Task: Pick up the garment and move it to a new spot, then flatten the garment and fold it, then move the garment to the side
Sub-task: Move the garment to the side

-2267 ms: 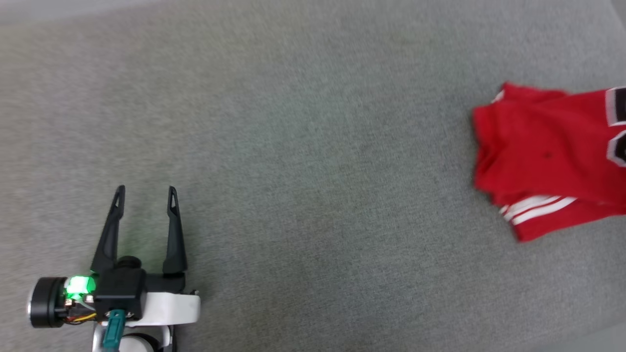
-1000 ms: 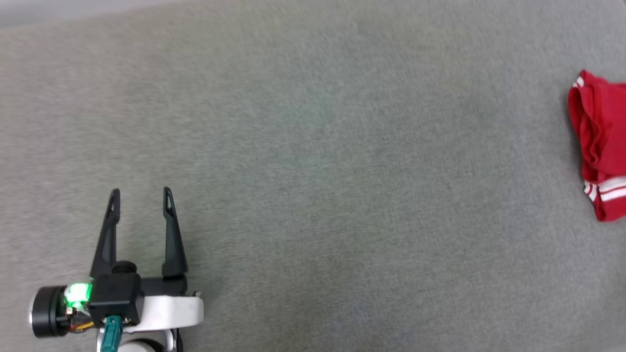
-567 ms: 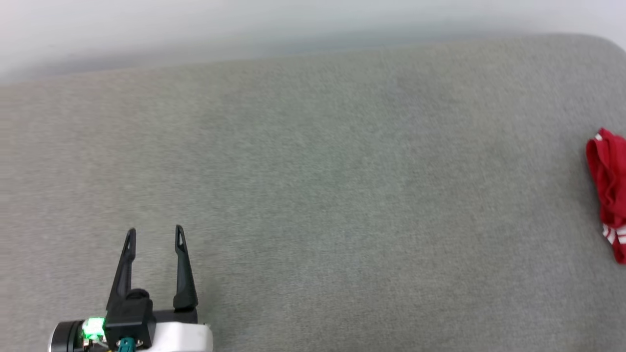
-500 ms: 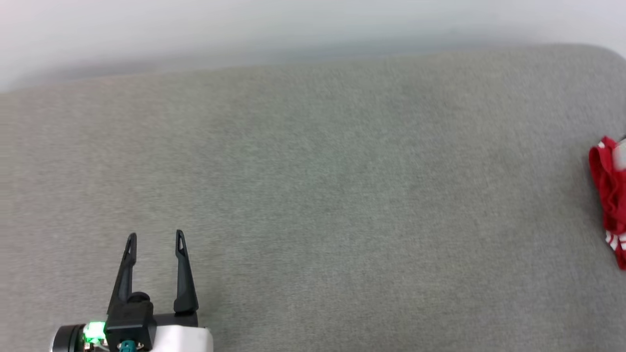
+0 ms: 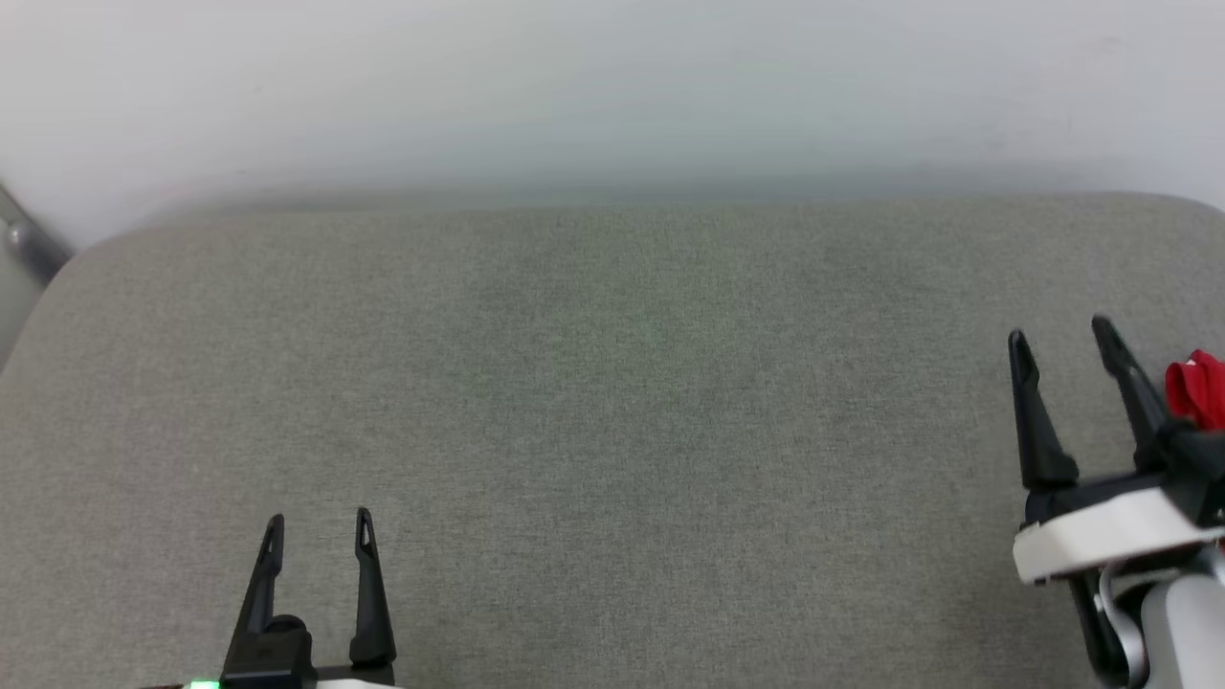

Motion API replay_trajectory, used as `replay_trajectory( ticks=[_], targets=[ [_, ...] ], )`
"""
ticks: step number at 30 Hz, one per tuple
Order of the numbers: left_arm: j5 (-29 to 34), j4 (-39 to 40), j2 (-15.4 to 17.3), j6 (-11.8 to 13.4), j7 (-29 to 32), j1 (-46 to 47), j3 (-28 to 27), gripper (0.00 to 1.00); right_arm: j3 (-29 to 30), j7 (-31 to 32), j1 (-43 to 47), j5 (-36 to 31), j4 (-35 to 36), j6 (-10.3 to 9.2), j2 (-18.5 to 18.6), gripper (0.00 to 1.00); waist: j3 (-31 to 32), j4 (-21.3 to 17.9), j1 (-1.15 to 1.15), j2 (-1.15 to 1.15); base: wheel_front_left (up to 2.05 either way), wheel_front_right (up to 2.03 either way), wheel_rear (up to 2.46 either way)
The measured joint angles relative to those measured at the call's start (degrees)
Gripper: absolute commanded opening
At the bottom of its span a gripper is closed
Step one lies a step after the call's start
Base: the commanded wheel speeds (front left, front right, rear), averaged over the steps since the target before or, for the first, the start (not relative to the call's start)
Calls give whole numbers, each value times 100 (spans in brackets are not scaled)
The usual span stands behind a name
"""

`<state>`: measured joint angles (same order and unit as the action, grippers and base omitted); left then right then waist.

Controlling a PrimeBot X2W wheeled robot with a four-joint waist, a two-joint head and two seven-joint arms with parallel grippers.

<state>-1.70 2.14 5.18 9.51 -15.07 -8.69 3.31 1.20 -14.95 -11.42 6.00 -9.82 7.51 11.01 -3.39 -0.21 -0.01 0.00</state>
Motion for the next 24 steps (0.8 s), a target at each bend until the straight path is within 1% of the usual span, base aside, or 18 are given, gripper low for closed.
replay_trajectory(
  ticks=[5,12,17,24],
  targets=[
    [20,-85,-16,-89,0,-103,5,100,194,-8,608,123,141,0,-298,100,194,27,0,0,0,0,0],
    [42,-190,-44,-155,0,-194,25,100,279,-9,1382,82,485,0,-601,100,358,66,0,0,0,0,0],
    [41,-281,-59,-197,0,-245,18,100,299,-9,1765,31,793,0,-742,100,439,116,0,0,0,0,0],
    [38,-397,-86,-246,0,-283,21,100,230,-10,2196,9,1150,0,-793,100,539,161,0,0,0,0,0]
  ],
)
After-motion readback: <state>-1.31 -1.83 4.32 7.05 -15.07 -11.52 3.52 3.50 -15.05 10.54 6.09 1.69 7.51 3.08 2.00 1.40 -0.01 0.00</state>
